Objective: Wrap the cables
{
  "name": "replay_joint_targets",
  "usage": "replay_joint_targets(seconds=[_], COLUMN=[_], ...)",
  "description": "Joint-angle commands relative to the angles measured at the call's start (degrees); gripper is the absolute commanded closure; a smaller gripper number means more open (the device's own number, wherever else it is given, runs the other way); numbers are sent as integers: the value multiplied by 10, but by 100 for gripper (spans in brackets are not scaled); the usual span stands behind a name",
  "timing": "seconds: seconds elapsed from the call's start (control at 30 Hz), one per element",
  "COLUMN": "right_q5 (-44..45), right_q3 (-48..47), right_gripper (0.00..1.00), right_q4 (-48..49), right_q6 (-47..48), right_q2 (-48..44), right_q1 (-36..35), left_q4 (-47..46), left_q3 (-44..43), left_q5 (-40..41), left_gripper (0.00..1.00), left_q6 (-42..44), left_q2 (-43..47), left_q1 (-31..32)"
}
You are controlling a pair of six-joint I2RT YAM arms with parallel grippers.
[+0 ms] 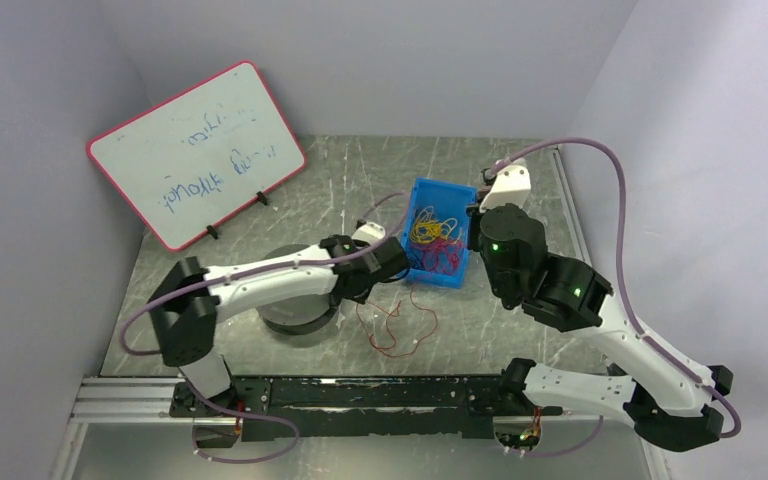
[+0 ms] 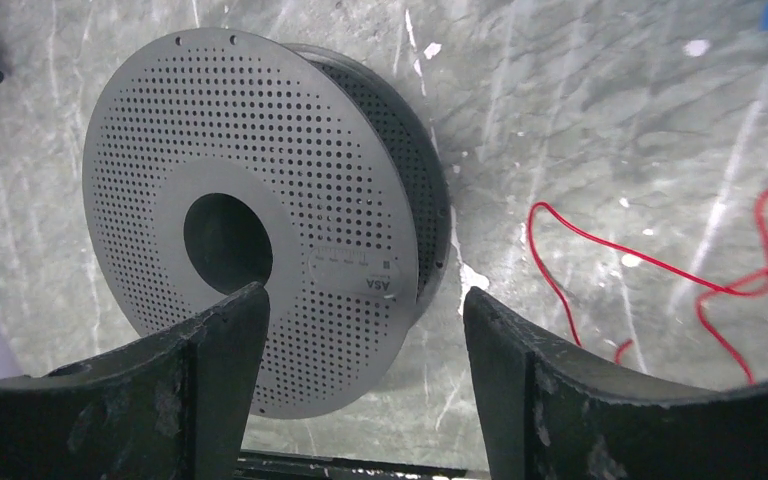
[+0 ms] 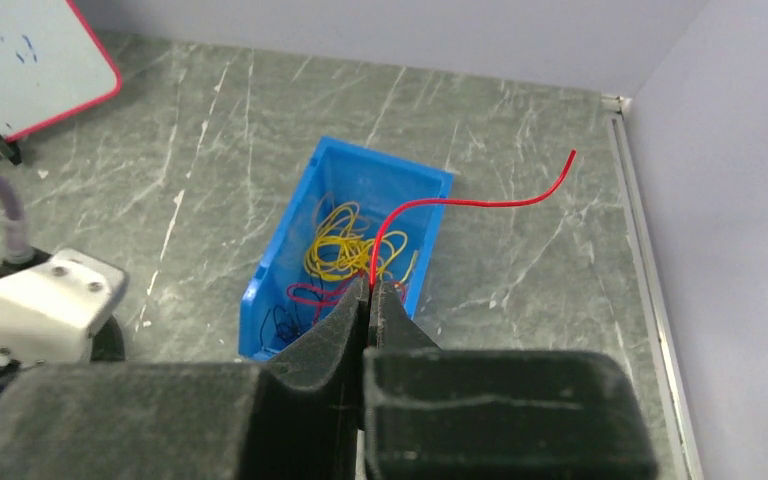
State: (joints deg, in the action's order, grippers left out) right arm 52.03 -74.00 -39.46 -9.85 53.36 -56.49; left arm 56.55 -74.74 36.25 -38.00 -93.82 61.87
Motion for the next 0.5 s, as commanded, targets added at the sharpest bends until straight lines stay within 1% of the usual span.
replay_joint_targets(seconds=[0.0,0.2,0.47], right_q5=[-3,-10,-21], right_q3=[22,41,54], right_gripper=[100,100,100], right_q4=[23,24,31], right_q6=[-27,-35,-35], right_q2=[-21,-37,-46], right_q1=[0,-1,-1], left_q4=[67,88,86], left_q3=[-32,-41,-41], left_q5=[74,98,104], left_gripper=[25,26,28], left_q6=[-39,-57,-55], left_q2=[-56,-108,-161], left_q1=[12,15,21])
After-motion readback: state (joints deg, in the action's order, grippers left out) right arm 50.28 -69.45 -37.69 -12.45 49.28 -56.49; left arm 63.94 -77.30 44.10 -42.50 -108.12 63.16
